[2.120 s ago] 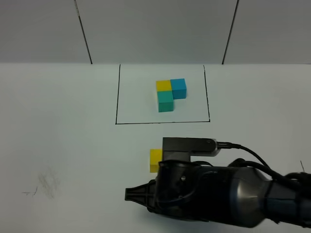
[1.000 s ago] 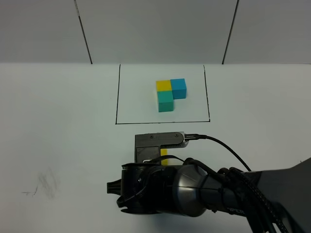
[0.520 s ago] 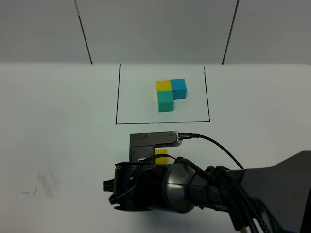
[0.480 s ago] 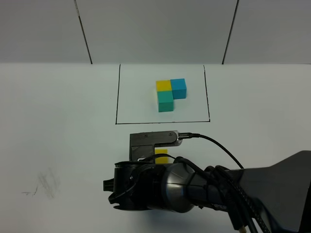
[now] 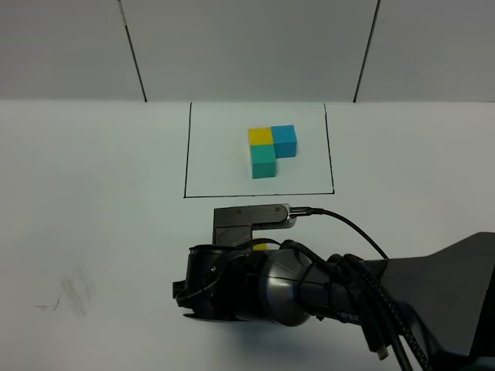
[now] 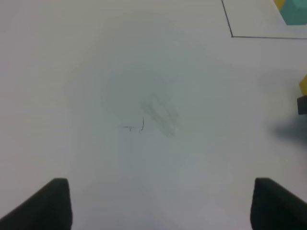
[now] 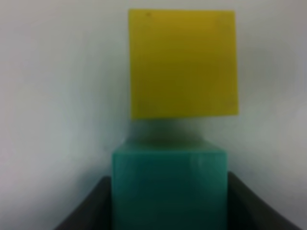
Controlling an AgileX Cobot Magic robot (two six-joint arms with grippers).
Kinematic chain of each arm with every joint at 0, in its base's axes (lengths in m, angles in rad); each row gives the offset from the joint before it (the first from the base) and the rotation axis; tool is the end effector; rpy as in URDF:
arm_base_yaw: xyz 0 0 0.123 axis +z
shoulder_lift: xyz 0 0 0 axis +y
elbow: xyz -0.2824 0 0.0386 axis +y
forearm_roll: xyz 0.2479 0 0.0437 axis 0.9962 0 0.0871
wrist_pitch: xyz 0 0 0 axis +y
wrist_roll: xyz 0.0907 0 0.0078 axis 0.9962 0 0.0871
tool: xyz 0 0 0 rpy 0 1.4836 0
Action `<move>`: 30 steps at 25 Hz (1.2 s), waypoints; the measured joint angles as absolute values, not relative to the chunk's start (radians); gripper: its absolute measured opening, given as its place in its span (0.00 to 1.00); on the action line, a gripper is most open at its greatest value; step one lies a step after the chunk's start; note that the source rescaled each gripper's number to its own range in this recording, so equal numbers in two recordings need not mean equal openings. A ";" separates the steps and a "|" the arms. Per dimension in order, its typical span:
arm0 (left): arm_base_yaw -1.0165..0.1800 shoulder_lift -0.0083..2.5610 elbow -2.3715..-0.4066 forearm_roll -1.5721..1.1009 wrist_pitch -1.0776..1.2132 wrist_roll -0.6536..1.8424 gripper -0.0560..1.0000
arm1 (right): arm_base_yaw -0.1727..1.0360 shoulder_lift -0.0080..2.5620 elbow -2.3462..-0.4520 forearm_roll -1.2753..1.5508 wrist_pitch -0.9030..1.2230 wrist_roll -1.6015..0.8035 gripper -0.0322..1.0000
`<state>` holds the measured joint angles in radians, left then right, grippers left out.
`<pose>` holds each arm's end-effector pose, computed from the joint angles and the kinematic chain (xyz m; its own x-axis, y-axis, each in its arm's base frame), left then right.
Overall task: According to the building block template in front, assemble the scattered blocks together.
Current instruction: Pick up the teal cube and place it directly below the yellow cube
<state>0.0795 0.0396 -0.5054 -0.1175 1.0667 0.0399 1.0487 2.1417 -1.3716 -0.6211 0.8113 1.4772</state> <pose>0.0009 -0.0093 0.2788 -0.4874 -0.0558 -0.8714 0.0020 0.9979 -0.0650 0.2369 0.3345 0.1173 -0.8944 -0.0060 -0.4473 0.0260 0.9975 -0.0653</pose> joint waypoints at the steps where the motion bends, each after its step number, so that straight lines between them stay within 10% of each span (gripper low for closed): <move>1: 0.079 0.040 -0.505 -0.118 1.067 0.040 0.67 | 1.049 2.142 -1.372 -0.621 0.813 1.477 0.04; 30: 0.079 0.040 -0.505 -0.118 1.067 0.040 0.67 | 1.041 2.144 -1.374 -0.666 0.804 1.483 0.04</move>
<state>0.0795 0.0396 -0.5054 -0.1175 1.0667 0.0399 1.0414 2.1435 -1.3735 -0.6656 0.8037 1.4831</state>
